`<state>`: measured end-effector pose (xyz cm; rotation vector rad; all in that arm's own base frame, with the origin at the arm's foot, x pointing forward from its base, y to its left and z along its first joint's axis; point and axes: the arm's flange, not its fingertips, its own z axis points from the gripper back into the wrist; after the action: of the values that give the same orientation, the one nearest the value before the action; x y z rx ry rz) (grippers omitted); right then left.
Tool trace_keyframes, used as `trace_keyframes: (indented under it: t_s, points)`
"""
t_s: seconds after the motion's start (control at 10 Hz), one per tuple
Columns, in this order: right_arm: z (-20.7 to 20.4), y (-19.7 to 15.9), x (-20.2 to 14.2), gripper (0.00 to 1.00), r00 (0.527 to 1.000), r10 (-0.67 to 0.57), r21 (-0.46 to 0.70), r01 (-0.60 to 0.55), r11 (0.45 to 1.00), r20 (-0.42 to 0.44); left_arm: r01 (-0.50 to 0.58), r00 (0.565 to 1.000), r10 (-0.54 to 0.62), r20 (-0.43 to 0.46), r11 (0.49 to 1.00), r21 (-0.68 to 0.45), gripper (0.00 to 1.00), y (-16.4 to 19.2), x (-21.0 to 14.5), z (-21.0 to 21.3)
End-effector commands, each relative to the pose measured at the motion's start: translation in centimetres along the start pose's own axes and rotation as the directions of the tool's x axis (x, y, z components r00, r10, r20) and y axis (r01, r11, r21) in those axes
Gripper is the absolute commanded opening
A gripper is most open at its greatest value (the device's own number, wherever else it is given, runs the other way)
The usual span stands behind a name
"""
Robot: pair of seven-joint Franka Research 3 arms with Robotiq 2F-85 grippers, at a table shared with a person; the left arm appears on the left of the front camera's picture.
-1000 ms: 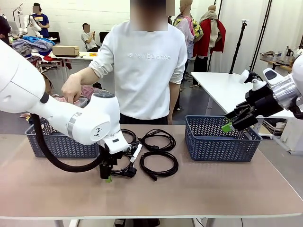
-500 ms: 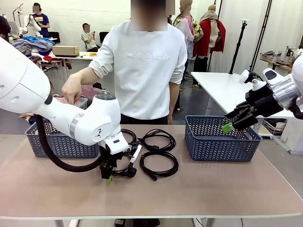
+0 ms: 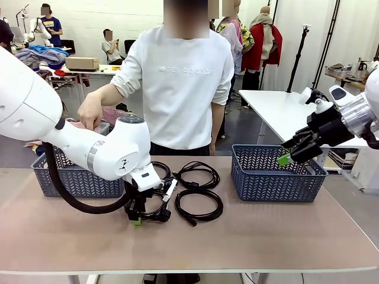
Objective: Organize the cables according to human instructions.
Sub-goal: Pick up a bundle of cables and place it in the basket indicated by the human.
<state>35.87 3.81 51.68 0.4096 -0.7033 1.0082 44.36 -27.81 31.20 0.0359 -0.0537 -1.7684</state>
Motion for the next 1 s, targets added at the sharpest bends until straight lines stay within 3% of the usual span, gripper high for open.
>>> trace_keyframes:
  t_s: [0.0,0.1,0.2,0.3,0.6,0.8,0.9]
  points:
    - [0.0,-0.4,0.1,1.00,0.999,0.017,0.012,-0.018,1.000,0.028,0.013,1.000,-0.013,0.002,1.000,-0.010,0.37,0.2,-0.3,0.0]
    - [0.0,-0.4,0.1,1.00,0.999,0.017,0.012,-0.018,1.000,0.028,0.021,1.000,-0.021,-0.002,1.000,-0.015,0.04,0.2,-0.3,-0.1]
    - [0.0,-0.4,0.1,1.00,0.999,0.017,0.012,-0.018,1.000,0.028,0.025,1.000,-0.025,0.002,0.999,-0.020,0.18,0.1,-0.2,0.0]
    - [0.0,-0.4,0.1,1.00,0.999,0.017,0.012,-0.018,1.000,0.028,0.035,0.999,-0.035,0.004,0.999,-0.021,0.00,-0.2,-0.3,0.5]
    - [0.0,-0.4,0.1,1.00,0.999,0.017,0.012,-0.018,1.000,0.028,0.062,0.998,-0.062,0.015,0.998,-0.005,0.00,-1.4,-0.6,3.4]
    - [0.0,-0.4,0.1,1.00,0.999,0.017,0.012,-0.018,1.000,0.028,0.054,0.998,-0.058,0.037,0.993,0.104,0.00,-2.1,-1.0,8.4]
    - [0.0,-0.4,0.1,1.00,0.999,0.017,0.012,-0.018,1.000,0.028,0.033,0.999,-0.033,-0.001,0.993,0.111,0.00,-1.6,-1.2,12.0]
